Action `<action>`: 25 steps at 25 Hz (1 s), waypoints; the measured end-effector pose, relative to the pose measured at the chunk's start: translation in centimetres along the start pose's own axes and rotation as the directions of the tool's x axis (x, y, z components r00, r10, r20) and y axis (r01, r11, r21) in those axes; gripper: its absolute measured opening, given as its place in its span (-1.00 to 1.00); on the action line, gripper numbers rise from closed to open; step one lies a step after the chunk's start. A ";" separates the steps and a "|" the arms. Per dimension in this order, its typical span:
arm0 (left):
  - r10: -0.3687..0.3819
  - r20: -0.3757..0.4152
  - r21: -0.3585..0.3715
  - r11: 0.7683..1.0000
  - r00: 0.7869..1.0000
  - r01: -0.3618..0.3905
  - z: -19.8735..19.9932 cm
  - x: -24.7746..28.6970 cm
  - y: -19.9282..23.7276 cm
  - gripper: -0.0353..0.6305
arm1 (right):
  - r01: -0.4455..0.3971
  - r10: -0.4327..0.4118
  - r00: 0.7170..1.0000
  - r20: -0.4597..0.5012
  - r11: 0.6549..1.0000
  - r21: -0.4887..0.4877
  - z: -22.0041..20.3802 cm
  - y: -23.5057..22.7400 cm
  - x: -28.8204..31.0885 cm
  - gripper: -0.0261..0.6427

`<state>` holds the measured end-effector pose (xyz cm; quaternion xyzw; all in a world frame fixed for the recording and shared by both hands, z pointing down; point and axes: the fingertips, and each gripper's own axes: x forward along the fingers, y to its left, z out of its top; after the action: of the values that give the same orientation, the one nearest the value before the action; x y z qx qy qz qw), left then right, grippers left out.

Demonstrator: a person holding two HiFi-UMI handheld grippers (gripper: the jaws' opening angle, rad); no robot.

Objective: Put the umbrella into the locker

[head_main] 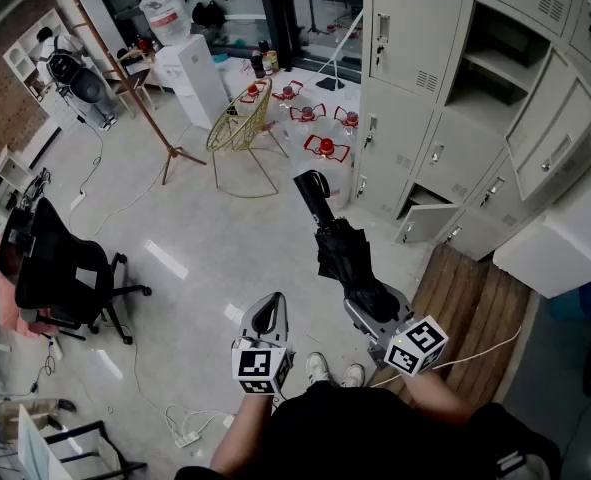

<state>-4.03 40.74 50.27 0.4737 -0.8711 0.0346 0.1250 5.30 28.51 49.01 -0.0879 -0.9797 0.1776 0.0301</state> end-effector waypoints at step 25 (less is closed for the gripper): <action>-0.064 0.005 0.010 0.998 0.998 0.064 0.3 1.8 1.4 -0.90 | 0.025 -0.022 0.997 0.077 0.999 -0.046 2.4 1.5 2.5 -0.30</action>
<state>-6.17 40.00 50.54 0.5019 -0.8557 0.0338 0.1216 2.91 29.47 46.27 -0.0703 -0.9850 0.1575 -0.0075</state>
